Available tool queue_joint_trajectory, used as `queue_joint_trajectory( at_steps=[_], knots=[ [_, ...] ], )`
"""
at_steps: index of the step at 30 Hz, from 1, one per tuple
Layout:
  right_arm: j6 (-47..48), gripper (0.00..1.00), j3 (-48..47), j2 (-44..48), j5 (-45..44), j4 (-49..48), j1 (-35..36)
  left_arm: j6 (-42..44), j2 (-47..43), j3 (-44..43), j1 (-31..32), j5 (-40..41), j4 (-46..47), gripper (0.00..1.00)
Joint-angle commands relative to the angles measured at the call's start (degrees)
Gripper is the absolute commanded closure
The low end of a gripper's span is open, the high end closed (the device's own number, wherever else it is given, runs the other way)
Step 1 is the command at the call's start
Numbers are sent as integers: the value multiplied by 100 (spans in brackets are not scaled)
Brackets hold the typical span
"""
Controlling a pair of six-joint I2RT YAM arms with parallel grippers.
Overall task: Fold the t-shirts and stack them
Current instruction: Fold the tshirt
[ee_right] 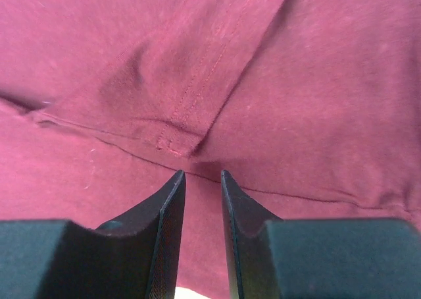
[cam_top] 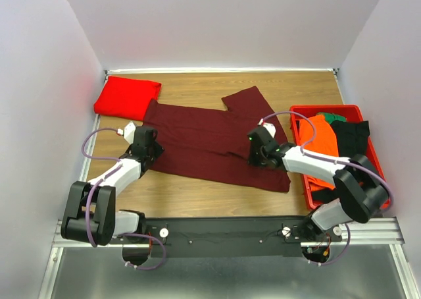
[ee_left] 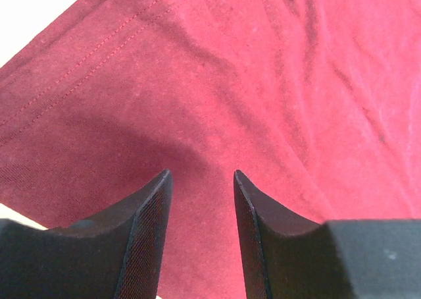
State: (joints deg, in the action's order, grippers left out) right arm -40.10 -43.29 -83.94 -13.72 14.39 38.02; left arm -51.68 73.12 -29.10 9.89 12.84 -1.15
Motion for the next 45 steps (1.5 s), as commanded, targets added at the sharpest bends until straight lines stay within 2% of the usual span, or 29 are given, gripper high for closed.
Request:
queue_joint_trajectory(
  at_steps=[1, 24, 26, 27, 28, 31, 35, 45],
  knots=[
    [134, 65, -294, -359, -219, -86, 118, 35, -158, -166, 22, 131, -122, 50],
    [468, 64, -1638, -1686, -720, -86, 136, 97, -61, -236, 13, 113, -123, 50],
    [511, 69, -1796, -1827, -729, -94, 144, 97, -70, -227, 22, 113, -114, 50],
    [520, 74, -1849, -1871, -746, -86, 144, 97, -70, -236, 13, 113, -114, 50],
    [538, 84, -1937, -1950, -747, -86, 144, 105, -61, -236, 13, 113, -114, 50],
    [547, 95, -1999, -2012, -738, -86, 136, 114, -70, -245, 22, 105, -114, 50],
    [538, 100, -2034, -2021, -747, -86, 144, 132, -88, -254, 13, 105, -114, 50],
    [863, 100, -2754, -2337, -993, -112, 144, 141, -35, -307, 13, 96, -114, 50]
  ],
)
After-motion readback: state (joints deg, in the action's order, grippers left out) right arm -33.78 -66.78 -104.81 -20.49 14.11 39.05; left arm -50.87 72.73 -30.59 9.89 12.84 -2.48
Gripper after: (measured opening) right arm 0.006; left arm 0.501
